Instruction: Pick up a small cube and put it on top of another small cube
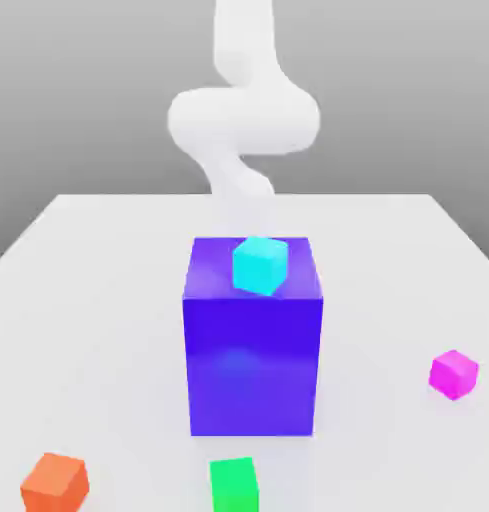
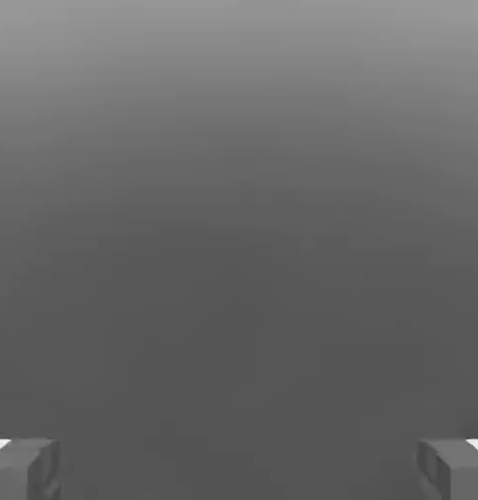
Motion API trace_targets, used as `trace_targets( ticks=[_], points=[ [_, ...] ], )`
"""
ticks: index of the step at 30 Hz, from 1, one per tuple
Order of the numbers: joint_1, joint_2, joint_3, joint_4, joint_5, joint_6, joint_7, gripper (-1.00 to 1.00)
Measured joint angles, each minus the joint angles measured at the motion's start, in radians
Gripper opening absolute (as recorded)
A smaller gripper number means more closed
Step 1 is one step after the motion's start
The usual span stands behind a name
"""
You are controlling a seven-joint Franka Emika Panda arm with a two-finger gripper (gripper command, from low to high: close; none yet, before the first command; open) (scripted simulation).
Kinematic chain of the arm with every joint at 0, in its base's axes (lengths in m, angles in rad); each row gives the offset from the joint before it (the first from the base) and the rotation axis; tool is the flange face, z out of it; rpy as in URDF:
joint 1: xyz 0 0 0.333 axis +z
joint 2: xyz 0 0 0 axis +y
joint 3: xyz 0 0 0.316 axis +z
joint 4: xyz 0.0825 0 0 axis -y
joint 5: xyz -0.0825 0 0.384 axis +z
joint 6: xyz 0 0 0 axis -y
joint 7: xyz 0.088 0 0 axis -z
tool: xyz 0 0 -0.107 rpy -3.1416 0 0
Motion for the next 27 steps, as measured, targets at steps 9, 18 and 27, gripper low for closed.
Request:
trace_targets(
  ticks=[9, 18, 27],
  points=[
    [0.275, 0.259, -0.043, -0.093, 0.084, 0.130, -0.415, 0.00],
    [0.479, 0.513, -0.009, -0.185, 0.156, 0.257, -0.814, 0.00],
    [0.647, 0.757, 0.069, -0.279, 0.094, 0.394, -1.118, 0.00]
  ],
)
